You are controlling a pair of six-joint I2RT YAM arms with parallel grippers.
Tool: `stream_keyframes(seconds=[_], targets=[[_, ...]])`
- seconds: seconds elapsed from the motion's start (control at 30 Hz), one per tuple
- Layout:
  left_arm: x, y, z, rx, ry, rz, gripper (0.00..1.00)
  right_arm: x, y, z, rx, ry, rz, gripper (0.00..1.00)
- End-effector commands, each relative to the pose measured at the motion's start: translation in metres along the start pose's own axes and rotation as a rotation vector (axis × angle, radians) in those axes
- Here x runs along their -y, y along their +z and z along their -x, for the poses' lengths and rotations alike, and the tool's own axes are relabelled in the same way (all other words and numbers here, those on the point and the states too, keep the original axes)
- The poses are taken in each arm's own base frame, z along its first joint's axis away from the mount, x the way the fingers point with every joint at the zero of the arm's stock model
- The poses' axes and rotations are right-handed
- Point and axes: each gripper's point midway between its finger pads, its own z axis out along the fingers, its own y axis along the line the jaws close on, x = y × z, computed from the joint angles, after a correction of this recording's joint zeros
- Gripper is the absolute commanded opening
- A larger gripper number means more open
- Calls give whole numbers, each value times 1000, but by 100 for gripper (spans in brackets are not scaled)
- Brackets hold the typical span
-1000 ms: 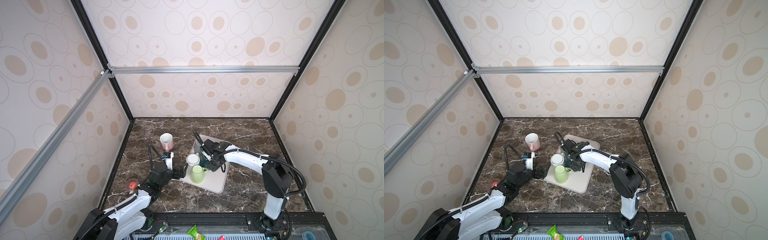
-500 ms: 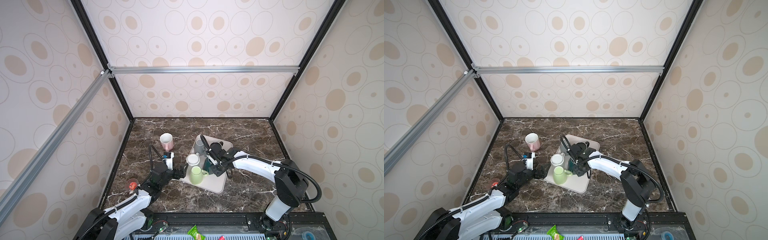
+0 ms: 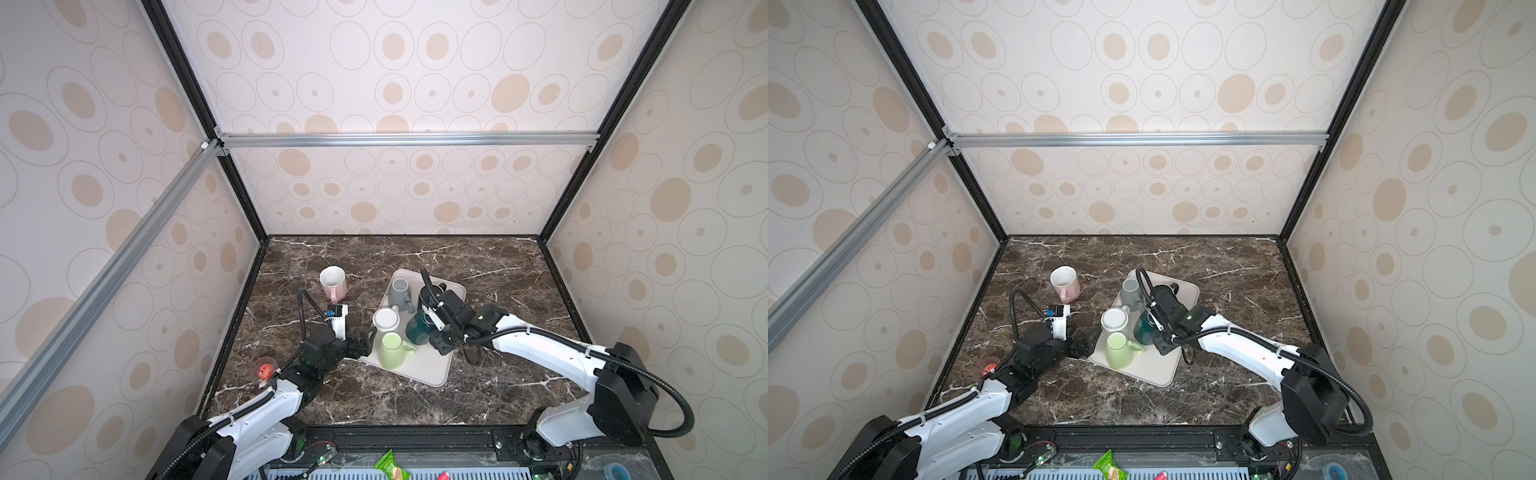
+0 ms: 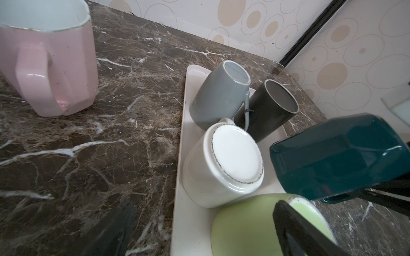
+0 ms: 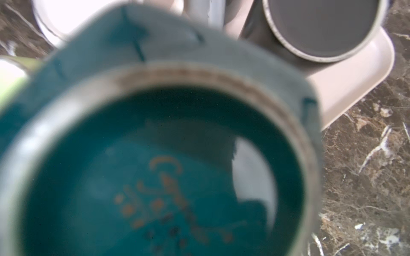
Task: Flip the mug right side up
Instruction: 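Lift the teal mug off the tray with the right gripper, then carry the teal mug toward the left gripper while the left gripper approaches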
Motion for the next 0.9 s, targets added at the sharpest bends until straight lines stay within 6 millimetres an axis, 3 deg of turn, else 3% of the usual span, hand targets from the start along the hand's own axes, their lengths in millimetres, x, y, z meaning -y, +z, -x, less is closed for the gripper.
stream_keyframes(seconds=[0.0,0.13,0.33,0.87], targets=[[10,0,7,14,-7,-32,98,-12,-21,21,128,82,69,1],[12,1,4,-8,-38,-43,98,-16,-30,25,188,137,117,1],[30,7,7,-48,-103,-125,98,-10,-46,34,276,230,115,1],[80,-3,38,-73,-137,-246,98,-30,-80,68,486,307,307,0]])
